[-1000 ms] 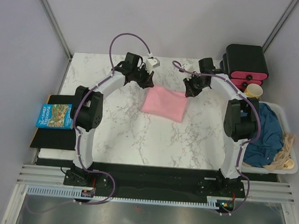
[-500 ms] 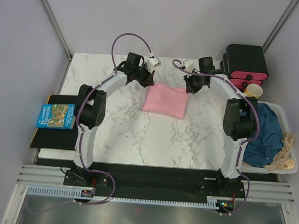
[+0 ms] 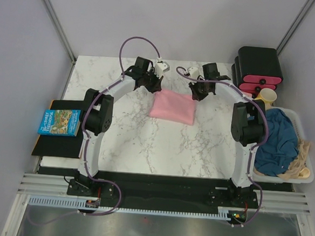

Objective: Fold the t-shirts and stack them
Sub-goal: Smooth out wrinkles on the folded tshirt, then put the neatly folded tshirt into the corner of the board with the right arm

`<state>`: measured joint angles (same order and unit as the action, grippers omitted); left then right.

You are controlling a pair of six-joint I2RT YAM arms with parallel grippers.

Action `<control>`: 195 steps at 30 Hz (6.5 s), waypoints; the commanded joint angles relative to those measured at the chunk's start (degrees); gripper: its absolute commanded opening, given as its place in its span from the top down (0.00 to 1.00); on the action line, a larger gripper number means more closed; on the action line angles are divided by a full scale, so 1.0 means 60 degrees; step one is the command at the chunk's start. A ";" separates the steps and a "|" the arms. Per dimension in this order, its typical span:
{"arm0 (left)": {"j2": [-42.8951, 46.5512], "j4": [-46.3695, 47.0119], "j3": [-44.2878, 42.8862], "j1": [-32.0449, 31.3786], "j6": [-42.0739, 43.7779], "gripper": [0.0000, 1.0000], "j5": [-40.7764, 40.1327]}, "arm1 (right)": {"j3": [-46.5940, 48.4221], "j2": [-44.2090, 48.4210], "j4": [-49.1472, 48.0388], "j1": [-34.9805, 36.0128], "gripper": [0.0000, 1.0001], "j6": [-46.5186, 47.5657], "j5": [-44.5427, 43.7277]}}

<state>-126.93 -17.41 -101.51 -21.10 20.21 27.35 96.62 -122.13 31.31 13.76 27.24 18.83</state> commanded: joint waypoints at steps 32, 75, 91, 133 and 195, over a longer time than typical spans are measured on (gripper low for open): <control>0.1584 0.1698 0.1376 -0.0306 0.0367 0.26 -0.5085 | -0.1045 0.1340 -0.1146 0.0461 0.31 -0.0219 -0.1498; 0.8499 -0.0101 0.5405 0.1701 0.2242 0.12 -0.7137 | -0.4267 0.3817 -0.0808 0.4971 0.27 0.4951 -0.4398; 0.8675 0.0001 0.5538 0.2564 0.2872 0.09 -0.6874 | -0.4296 0.1811 -0.2669 0.5412 0.27 0.4454 -0.4793; 0.9818 0.0074 0.6489 0.4074 0.2887 0.05 -0.5892 | 0.0202 -0.2556 -0.4266 0.5471 0.66 0.8072 -0.4749; 0.8529 0.0031 0.5435 0.4044 0.2536 0.05 -0.5306 | -0.0766 -0.1809 -0.2699 0.1047 1.00 0.9314 -0.6054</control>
<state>-74.89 -18.31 -65.73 3.03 35.90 -5.37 93.25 -131.20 10.24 20.75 73.87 -17.17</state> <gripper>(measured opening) 0.943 0.045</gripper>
